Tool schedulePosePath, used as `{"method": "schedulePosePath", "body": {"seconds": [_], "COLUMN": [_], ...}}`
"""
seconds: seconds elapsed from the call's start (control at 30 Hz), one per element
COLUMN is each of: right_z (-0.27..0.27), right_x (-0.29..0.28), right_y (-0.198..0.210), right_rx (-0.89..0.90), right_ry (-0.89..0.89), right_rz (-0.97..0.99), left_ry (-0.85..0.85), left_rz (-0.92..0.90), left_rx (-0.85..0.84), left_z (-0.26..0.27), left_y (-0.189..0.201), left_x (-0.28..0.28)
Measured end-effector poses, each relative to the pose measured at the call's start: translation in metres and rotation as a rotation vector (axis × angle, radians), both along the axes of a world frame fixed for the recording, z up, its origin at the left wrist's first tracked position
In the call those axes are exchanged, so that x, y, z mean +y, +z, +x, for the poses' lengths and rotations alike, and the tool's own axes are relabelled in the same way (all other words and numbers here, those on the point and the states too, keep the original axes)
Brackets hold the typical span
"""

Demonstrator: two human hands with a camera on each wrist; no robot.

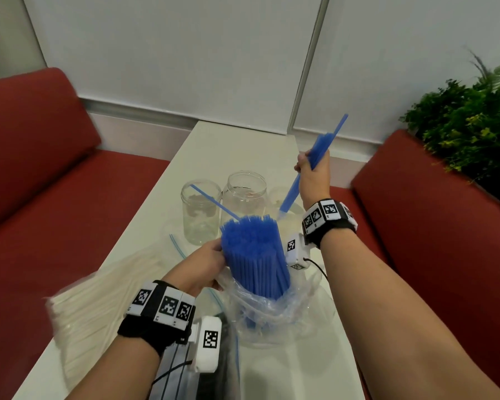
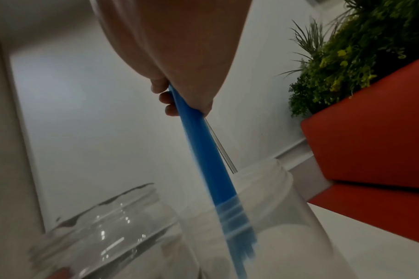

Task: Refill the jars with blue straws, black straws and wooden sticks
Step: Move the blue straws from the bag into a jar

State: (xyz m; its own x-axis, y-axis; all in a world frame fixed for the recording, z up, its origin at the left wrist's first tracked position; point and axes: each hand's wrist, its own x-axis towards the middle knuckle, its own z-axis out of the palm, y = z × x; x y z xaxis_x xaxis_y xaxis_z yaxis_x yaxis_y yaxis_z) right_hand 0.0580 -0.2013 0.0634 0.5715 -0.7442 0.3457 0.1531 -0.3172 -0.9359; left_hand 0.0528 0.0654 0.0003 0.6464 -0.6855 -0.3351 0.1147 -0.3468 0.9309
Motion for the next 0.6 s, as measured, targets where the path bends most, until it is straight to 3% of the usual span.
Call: {"method": "schedulePosePath", "body": {"seconds": [0.2,0.4,0.6], "right_z": [0.007,-0.002,-0.01], "right_x": [-0.017,-0.005,-0.01], "right_y": [0.028,-0.02,-0.009], "right_rx": [-0.156,0.146,0.205], "right_ry": [-0.035,0.051,0.085], "right_rz": [-0.002,0.082,0.031], "left_ry": [-0.03,-0.025,-0.02], "left_rz": [0.013,0.025,0.024], "left_rx": [-0.012,-0.019,-0.003], "left_z": [0.001,-0.002,-0.007], "left_y": [0.001,0.003,0.007], "left_x": [0.0,-0.001,0.002]}}
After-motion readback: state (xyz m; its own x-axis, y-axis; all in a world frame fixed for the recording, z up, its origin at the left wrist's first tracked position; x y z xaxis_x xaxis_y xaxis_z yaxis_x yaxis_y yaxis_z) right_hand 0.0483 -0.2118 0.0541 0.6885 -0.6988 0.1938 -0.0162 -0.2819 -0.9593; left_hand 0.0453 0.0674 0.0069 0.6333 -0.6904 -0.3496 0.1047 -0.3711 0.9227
